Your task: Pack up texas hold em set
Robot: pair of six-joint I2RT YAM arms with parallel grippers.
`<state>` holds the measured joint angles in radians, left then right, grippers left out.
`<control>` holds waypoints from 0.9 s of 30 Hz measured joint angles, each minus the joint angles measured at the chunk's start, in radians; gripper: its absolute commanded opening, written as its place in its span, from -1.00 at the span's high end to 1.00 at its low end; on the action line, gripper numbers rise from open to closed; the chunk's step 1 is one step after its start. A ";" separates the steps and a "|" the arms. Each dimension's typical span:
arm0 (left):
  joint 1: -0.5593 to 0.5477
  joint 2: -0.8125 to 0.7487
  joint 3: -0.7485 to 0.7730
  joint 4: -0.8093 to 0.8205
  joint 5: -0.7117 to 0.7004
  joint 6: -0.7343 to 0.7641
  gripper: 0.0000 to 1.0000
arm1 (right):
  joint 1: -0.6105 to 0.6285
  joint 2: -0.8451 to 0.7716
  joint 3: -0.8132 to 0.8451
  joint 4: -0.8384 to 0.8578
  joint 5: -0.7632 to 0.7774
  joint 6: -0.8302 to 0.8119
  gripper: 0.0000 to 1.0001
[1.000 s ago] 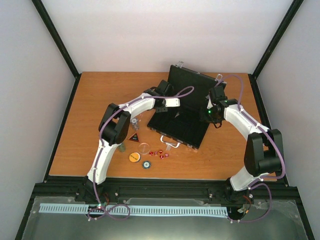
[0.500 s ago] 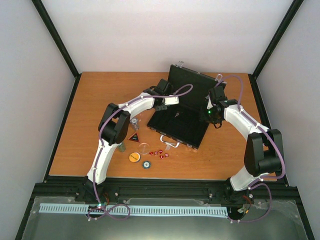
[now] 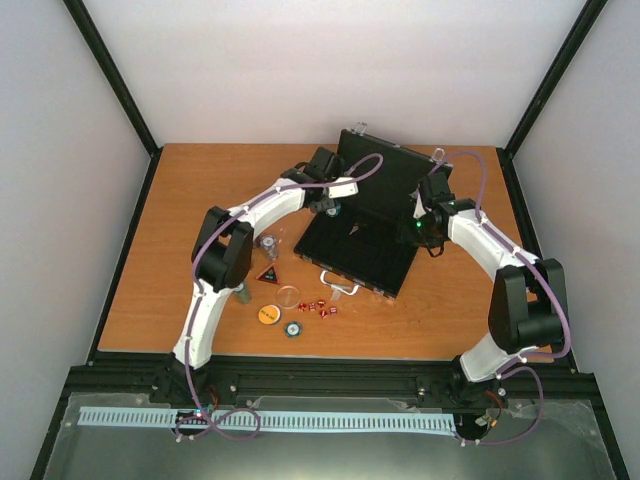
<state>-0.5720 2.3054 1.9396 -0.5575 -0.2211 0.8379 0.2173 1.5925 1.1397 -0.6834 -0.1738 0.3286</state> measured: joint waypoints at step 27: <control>0.054 -0.476 -0.024 -0.141 -0.240 -0.611 -0.99 | 0.500 -0.085 0.023 -0.139 0.152 0.012 -1.00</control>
<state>-0.5179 1.8294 1.9152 -0.6987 -0.4610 0.2272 0.7170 1.5074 1.1625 -0.8223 -0.0216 0.3405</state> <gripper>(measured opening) 0.997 0.999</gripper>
